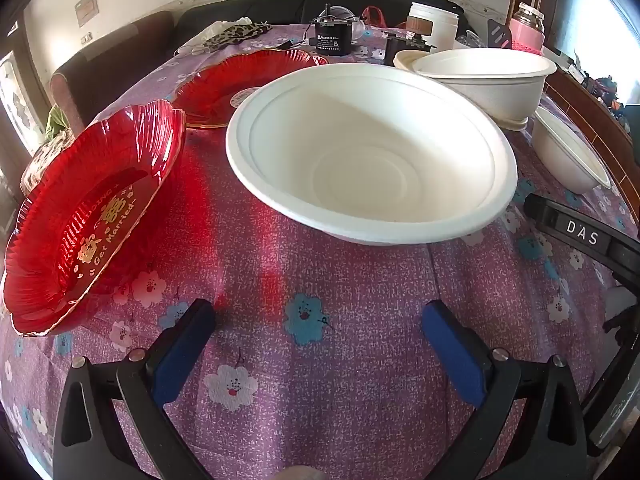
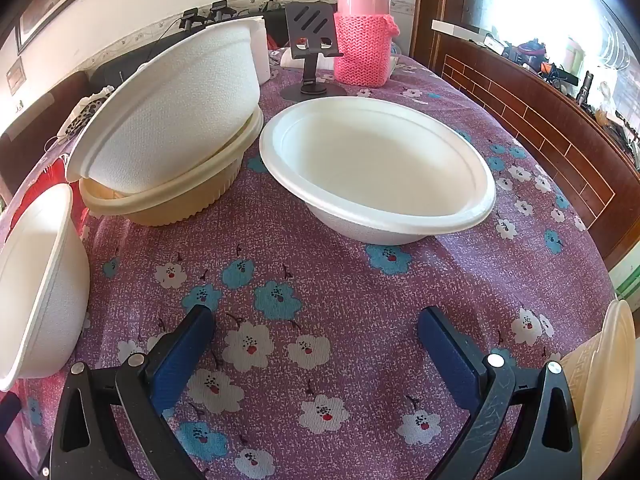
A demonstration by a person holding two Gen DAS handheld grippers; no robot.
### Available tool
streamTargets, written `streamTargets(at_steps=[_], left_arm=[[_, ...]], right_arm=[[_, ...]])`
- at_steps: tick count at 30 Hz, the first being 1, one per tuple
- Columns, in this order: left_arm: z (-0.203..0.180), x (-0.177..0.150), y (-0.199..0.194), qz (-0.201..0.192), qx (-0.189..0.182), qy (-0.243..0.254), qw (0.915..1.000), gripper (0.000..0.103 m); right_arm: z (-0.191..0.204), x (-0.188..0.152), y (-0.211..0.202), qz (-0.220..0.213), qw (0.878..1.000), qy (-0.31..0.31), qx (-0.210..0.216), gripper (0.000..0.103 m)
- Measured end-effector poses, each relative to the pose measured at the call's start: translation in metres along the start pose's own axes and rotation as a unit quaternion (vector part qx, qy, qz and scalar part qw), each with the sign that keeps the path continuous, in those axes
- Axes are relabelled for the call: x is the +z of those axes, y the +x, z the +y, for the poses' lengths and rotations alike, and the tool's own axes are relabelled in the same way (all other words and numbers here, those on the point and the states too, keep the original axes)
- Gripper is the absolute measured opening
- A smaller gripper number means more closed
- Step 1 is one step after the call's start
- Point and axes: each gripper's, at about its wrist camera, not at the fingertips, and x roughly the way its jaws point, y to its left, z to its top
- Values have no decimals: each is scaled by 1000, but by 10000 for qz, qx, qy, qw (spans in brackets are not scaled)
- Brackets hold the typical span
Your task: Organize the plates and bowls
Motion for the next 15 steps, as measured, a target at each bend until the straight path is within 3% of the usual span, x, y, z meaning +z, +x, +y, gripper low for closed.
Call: streamTargets(at_steps=[15], left_arm=[[0, 0, 0, -30, 24, -27, 10000, 103]], right_arm=[[0, 0, 0, -21, 10000, -4, -6, 102]])
